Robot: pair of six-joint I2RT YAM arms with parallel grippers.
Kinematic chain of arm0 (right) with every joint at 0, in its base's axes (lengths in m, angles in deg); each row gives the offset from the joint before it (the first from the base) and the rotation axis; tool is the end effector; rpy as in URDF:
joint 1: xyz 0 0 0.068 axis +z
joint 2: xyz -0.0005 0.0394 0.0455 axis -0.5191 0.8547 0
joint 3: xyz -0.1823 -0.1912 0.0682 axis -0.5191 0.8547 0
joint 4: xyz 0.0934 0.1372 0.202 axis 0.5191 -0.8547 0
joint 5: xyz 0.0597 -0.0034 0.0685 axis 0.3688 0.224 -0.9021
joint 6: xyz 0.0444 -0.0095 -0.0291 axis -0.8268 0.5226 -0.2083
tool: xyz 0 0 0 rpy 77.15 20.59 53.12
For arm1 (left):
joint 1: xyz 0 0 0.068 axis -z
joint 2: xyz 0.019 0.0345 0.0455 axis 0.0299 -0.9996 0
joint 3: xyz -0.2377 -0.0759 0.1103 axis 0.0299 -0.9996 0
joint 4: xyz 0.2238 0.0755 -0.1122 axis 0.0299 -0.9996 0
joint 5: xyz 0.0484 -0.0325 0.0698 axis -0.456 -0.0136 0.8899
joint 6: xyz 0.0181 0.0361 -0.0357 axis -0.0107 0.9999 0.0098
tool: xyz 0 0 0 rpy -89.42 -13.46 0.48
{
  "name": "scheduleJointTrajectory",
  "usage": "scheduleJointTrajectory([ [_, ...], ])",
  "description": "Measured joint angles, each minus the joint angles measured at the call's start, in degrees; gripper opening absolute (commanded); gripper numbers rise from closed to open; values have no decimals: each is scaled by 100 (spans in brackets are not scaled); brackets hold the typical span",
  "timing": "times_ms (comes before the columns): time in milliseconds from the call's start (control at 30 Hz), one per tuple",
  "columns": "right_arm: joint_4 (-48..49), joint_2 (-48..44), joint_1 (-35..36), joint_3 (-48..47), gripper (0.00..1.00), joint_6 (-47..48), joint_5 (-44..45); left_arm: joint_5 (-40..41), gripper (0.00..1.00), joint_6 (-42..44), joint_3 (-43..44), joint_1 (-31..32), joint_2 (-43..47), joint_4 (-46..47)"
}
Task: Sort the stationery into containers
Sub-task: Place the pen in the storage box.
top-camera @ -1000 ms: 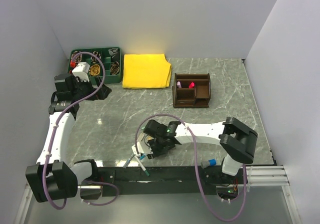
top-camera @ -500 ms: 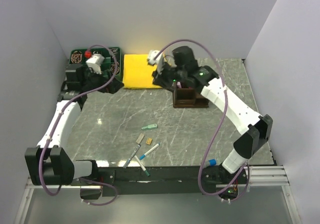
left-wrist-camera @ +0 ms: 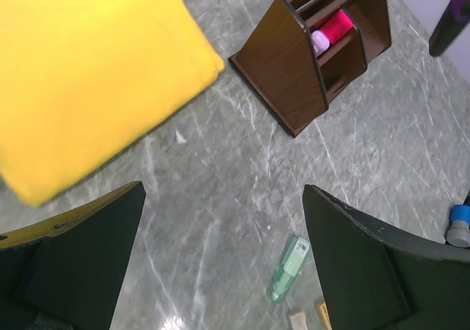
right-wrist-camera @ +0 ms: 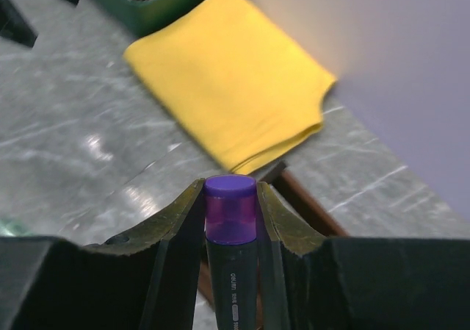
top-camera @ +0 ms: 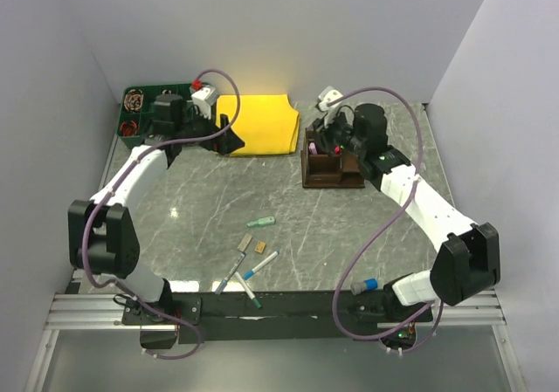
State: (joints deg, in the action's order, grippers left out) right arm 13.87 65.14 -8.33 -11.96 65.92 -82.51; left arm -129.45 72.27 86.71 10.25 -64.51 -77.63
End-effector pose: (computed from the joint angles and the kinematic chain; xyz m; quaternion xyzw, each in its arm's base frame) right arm 0.2997 0.1410 0.3483 -0.3878 0.6784 0.1628 0.6024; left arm 0.3495 -0.0759 0.3111 0.2096 0.7973 -0.3494 0.4453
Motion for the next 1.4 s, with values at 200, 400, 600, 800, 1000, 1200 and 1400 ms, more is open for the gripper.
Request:
scheduleJointTrajectory([
  [200, 1322, 66, -319, 424, 0, -227, 33, 101, 97, 151, 546, 278, -487, -72],
  [400, 2365, 623, -382, 575, 0, -507, 28, 343, 98, 376, 938, 350, -876, -308],
  [600, 2938, 960, -411, 940, 0, -645, 26, 557, 98, 608, 1014, 345, -1019, -616],
  [800, 3536, 1226, -439, 1019, 0, -710, 37, 649, 98, 702, 1158, 345, -1158, -778],
  [1000, 3901, 1499, -479, 1038, 0, -793, 68, 704, 98, 748, 1303, 352, -1381, -841],
  [1200, 4186, 1604, -483, 1233, 0, -813, 105, 761, 98, 796, 1453, 361, -1523, -918],
  [1400, 4533, 1611, -483, 1456, 0, -813, 188, 763, 98, 807, 1593, 363, -1644, -973],
])
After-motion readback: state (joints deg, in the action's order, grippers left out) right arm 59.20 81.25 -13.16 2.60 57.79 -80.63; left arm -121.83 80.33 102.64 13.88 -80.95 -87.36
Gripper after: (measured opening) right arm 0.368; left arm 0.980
